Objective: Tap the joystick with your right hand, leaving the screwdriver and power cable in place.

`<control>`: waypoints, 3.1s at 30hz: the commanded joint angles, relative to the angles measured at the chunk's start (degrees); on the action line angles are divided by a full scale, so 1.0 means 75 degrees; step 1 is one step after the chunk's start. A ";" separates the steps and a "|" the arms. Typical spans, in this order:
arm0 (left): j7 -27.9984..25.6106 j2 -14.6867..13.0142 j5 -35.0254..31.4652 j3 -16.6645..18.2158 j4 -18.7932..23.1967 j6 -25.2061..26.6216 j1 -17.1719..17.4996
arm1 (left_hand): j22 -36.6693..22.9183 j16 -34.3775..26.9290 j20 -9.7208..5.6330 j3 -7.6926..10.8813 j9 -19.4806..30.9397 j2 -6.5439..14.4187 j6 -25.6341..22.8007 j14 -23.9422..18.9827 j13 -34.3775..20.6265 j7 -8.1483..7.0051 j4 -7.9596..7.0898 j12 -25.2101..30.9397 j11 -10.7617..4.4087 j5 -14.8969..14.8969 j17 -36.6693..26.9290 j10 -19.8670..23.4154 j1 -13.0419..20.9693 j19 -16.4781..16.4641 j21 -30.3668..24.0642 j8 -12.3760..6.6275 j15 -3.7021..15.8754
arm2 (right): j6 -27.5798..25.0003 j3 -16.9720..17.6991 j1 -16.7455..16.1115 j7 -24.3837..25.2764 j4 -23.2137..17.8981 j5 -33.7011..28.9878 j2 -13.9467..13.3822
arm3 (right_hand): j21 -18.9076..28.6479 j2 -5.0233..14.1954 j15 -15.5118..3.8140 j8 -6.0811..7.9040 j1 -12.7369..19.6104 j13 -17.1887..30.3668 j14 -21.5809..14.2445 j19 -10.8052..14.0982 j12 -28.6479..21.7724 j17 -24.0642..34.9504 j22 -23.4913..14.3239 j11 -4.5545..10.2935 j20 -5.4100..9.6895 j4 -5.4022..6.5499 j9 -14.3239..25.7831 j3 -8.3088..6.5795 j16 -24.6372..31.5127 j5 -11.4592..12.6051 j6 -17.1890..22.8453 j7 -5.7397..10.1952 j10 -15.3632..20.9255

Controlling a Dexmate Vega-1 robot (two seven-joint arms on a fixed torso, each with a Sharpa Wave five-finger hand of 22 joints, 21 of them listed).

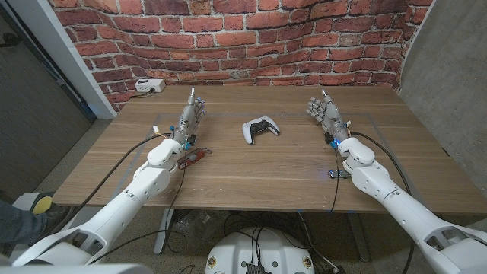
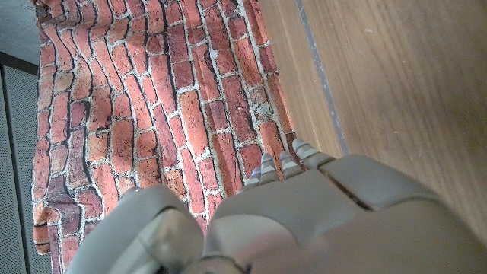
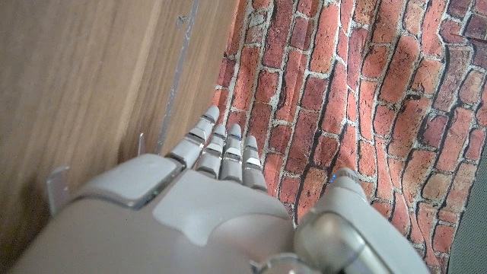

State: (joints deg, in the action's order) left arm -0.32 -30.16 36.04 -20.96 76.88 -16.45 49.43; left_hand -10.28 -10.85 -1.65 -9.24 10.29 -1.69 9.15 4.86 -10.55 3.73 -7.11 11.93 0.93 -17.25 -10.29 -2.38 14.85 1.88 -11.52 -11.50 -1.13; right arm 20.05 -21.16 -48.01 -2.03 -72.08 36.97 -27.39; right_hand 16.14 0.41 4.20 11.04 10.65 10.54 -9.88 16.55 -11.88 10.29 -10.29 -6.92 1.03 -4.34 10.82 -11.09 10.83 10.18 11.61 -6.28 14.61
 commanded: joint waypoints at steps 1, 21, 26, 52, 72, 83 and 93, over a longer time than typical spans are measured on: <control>-0.0278 -0.0216 -0.0145 0.0109 0.0546 -0.0025 0.0296 | -0.0015 -0.0052 -0.0121 -0.0055 0.0037 0.0020 -0.0007 -0.0024 -0.0018 0.0043 0.0008 0.0063 0.0001 -0.0060 -0.0023 0.0024 0.0067 -0.0014 -0.0060 -0.0066 -0.0018 | 0.0702 -0.0006 -0.0158 0.0182 0.0050 -0.0299 0.0160 | 0.0035 0.0017 0.0026 0.0025 0.0089 0.0011 -0.0017 0.0059 -0.0035 0.0025 -0.0028 -0.0025 -0.0017 -0.0008 0.0013 -0.0053 0.0021 0.0055 0.0025 0.0006 0.0002; -0.0298 -0.0670 -0.0287 0.0294 0.1152 -0.0103 0.0736 | -0.0013 -0.0054 -0.0095 -0.0070 0.0037 0.0086 -0.0114 -0.0119 -0.0017 0.0061 0.0024 0.0083 0.0011 -0.0083 -0.0021 0.0143 0.0120 -0.0061 -0.0072 -0.0074 -0.0051 | 0.1361 -0.0184 -0.0564 0.0724 -0.0773 -0.1377 -0.0048 | -0.0007 0.0021 0.0039 0.0057 0.0119 0.0016 -0.0064 0.0069 -0.0060 0.0024 -0.0027 -0.0010 -0.0034 -0.0040 0.0015 -0.0057 0.0020 0.0056 0.0110 0.0114 0.0069; -0.0258 -0.0647 -0.0191 0.0323 0.1074 -0.0084 0.0741 | -0.0008 -0.0096 -0.0130 -0.0087 0.0037 0.0126 -0.0299 -0.0312 -0.0018 0.0076 0.0038 0.0130 0.0053 -0.0096 -0.0021 0.0326 0.0162 -0.0185 -0.0108 -0.0117 -0.0057 | 0.1244 -0.0240 -0.0672 0.0883 -0.1121 -0.1684 -0.0186 | -0.0020 0.0017 0.0039 0.0063 0.0122 0.0017 -0.0069 0.0068 -0.0061 0.0025 -0.0027 -0.0011 -0.0043 -0.0047 0.0016 -0.0054 0.0017 0.0057 0.0130 0.0125 0.0072; -0.0209 -0.0583 -0.0311 0.0257 0.1034 -0.0236 0.0681 | -0.0005 -0.0065 -0.0092 -0.0108 0.0034 0.0194 -0.0412 -0.0371 -0.0020 0.0092 0.0056 0.0116 0.0078 -0.0108 -0.0021 0.0403 0.0226 -0.0198 -0.0090 -0.0107 -0.0096 | 0.1613 -0.0451 -0.0552 0.1522 -0.1210 -0.3271 -0.0270 | -0.0155 0.0008 -0.0036 0.0060 0.0136 0.0020 0.0009 -0.0035 0.0005 0.0027 -0.0028 0.0074 -0.0049 -0.0090 0.0019 -0.0037 -0.0027 0.0070 0.0169 0.0525 -0.0102; 0.0168 -0.0440 -0.0095 0.0255 0.0645 -0.0425 0.0436 | -0.0014 -0.0042 -0.0002 0.0918 0.0029 0.1801 -0.0995 -0.0674 -0.0022 0.0051 0.0044 0.0097 0.0115 0.0149 -0.0026 0.0783 0.0990 -0.0322 -0.0086 -0.0130 -0.0109 | 0.1673 -0.0608 -0.0342 0.2147 -0.1125 -0.4469 -0.0281 | -0.0274 -0.0019 -0.0045 0.0056 0.0178 0.0020 0.0147 -0.0195 0.0023 0.0022 -0.0027 0.0075 -0.0078 -0.0141 0.0020 -0.0029 -0.0068 0.0086 0.0179 0.0671 -0.0181; 0.0150 -0.0499 -0.0123 0.0258 0.0740 -0.0393 0.0475 | -0.0015 -0.0035 0.0029 0.1085 0.0029 0.1767 -0.1027 -0.0696 -0.0023 0.0038 0.0047 0.0084 0.0095 0.0220 -0.0025 0.0803 0.1096 -0.0332 -0.0086 -0.0113 -0.0112 | 0.1215 -0.0860 -0.0328 0.3314 -0.1419 -0.6523 -0.0472 | -0.0411 -0.0040 -0.0038 0.0050 0.0217 0.0022 0.0424 -0.0413 0.0068 0.0019 -0.0028 0.0143 -0.0111 -0.0187 0.0022 -0.0021 -0.0127 0.0103 0.0184 0.0756 -0.0356; 0.0092 -0.0486 -0.0033 0.0298 0.0813 -0.0336 0.0545 | -0.0020 -0.0030 0.0066 0.1240 0.0031 0.1801 -0.1077 -0.0704 -0.0025 0.0038 0.0007 0.0074 0.0106 0.0281 -0.0033 0.0821 0.1146 -0.0323 -0.0083 -0.0106 -0.0115 | 0.0960 -0.1032 -0.0300 0.3653 -0.1514 -0.6983 -0.0579 | -0.0444 -0.0043 -0.0041 0.0040 0.0232 0.0023 0.0441 -0.0449 0.0087 0.0019 -0.0029 0.0177 -0.0107 -0.0205 0.0023 -0.0019 -0.0104 0.0114 0.0164 0.0793 -0.0446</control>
State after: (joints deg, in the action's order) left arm 0.80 -33.74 35.27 -19.05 82.25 -19.60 52.94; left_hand -10.27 -11.29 -1.33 -0.34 10.26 11.65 1.42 -0.09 -10.52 3.81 -6.94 12.45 1.94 -15.24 -10.26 3.18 23.24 -0.51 -11.92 -12.31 -1.74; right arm 29.85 -27.49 -50.48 21.03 -82.25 -8.81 -30.77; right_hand 12.81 0.33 4.02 11.26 11.63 10.55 -6.77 13.44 -11.43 10.26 -10.26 -5.74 0.00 -5.72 10.78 -11.01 9.94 10.63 12.63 -0.62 11.75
